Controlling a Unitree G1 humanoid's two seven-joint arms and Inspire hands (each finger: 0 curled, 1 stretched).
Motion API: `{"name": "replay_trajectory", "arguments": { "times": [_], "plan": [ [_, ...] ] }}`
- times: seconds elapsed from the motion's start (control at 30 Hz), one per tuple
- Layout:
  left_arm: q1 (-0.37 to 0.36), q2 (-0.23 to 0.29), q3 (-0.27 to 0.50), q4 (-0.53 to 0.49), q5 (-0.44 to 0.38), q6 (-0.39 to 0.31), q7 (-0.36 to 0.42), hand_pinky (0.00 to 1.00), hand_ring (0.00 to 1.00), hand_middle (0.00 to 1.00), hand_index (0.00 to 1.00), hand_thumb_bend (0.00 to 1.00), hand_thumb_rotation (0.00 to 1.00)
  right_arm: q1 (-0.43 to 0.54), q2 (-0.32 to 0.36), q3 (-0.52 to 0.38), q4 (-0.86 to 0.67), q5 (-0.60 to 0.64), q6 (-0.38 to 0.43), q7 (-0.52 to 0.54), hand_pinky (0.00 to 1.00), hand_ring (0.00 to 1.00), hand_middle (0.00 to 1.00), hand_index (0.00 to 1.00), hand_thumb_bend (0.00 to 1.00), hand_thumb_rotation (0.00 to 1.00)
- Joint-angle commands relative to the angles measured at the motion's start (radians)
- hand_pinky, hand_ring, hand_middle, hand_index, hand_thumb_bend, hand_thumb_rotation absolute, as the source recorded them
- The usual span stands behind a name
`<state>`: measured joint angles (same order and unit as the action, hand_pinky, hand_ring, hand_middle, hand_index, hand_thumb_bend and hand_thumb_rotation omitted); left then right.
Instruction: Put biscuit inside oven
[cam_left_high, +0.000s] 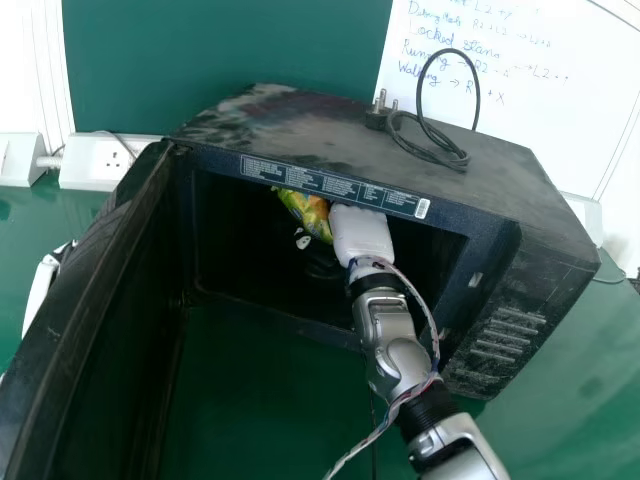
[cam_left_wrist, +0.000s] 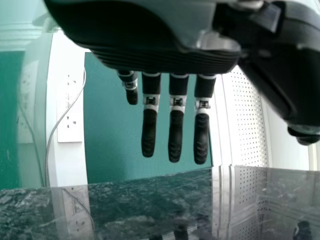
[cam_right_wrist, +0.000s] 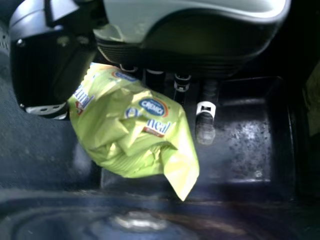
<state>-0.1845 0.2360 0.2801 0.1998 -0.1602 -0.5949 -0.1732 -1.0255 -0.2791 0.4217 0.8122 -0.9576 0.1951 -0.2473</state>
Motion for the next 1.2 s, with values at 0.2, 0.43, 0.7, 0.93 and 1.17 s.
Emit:
{"name": "replay_trajectory", "arguments": {
  "times": [0.2, 0.43, 0.7, 0.93, 1.17],
  "plan": [
    [0.011, -0.002, -0.005, -0.004, -0.004, -0.003, -0.002, 0.51, 0.55, 0.58, 0.49, 0.51, 0.07, -0.024, -0.002, 0.002, -0.023, 0.042, 0.032, 0.002, 0.12, 0.18, 0.47, 0.49, 0.53, 0.0],
    [0.009, -0.001, -0.005, -0.002, 0.0, -0.006, -0.001, 0.51, 0.55, 0.58, 0.49, 0.51, 0.07, 0.025, -0.033, 0.053, -0.214, 0.007, 0.161, 0.204, 0.49, 0.55, 0.62, 0.73, 0.88, 0.47],
    [0.007, 0.0, -0.003, 0.003, -0.005, -0.008, -0.003, 0.5, 0.54, 0.57, 0.49, 0.51, 0.07, 0.117, -0.085, 0.08, -0.484, -0.065, 0.263, 0.415, 0.71, 0.86, 0.87, 0.86, 0.95, 0.77],
    [0.006, 0.005, -0.001, 0.015, -0.002, -0.02, -0.007, 0.5, 0.54, 0.57, 0.49, 0.51, 0.07, 0.191, -0.124, 0.056, -0.703, -0.073, 0.309, 0.618, 0.82, 0.93, 0.96, 0.95, 0.97, 0.88],
    [0.006, 0.007, 0.001, 0.016, -0.002, -0.021, -0.007, 0.5, 0.54, 0.58, 0.49, 0.51, 0.07, 0.255, -0.16, 0.033, -0.856, -0.086, 0.308, 0.767, 0.86, 0.96, 1.0, 1.0, 1.0, 0.97]
  ]
}}
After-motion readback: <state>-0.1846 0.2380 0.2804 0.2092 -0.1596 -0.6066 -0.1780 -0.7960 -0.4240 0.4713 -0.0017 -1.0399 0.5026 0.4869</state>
